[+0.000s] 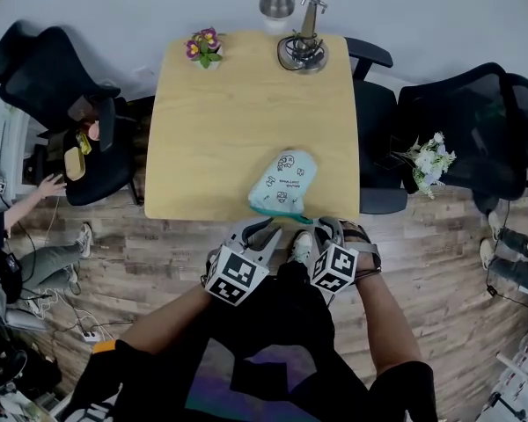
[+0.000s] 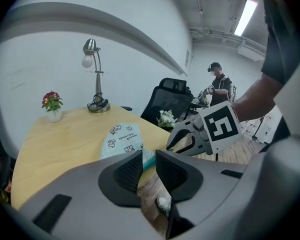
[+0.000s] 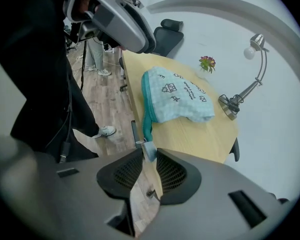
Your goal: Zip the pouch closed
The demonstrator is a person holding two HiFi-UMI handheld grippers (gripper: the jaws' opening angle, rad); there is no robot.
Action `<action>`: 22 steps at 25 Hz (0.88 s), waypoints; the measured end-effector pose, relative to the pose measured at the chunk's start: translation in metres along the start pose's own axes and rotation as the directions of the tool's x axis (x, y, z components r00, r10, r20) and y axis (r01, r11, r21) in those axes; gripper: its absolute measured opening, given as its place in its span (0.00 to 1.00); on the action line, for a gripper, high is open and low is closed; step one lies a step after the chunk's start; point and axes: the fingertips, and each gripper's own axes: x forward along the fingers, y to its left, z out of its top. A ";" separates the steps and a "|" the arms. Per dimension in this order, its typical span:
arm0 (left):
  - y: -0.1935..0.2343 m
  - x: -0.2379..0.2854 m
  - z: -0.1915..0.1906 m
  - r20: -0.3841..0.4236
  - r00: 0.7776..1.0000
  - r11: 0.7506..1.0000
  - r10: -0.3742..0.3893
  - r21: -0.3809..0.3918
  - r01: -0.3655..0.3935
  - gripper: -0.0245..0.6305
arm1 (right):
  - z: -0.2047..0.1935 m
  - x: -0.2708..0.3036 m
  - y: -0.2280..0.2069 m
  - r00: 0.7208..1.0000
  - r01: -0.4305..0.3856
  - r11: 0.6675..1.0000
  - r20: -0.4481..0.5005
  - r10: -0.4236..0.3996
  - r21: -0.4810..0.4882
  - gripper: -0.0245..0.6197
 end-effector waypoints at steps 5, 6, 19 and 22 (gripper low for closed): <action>0.002 -0.003 0.007 0.019 1.000 1.000 0.017 0.008 -0.017 0.15 | 0.007 -0.013 -0.006 0.999 -0.001 0.999 0.036 -0.001 0.055 0.09; 0.003 -0.004 0.010 0.028 0.999 1.000 0.017 0.011 -0.018 0.15 | 0.010 -0.019 -0.008 0.999 -0.012 0.997 0.047 0.008 0.079 0.09; -0.009 -0.031 0.069 0.184 0.981 0.994 -0.062 0.098 0.044 0.15 | 0.079 -0.109 -0.052 0.949 -0.174 0.895 0.314 0.040 0.411 0.08; -0.009 -0.032 0.075 0.200 0.977 0.993 -0.075 0.106 0.054 0.15 | 0.088 -0.118 -0.059 0.935 -0.204 0.865 0.353 0.033 0.459 0.08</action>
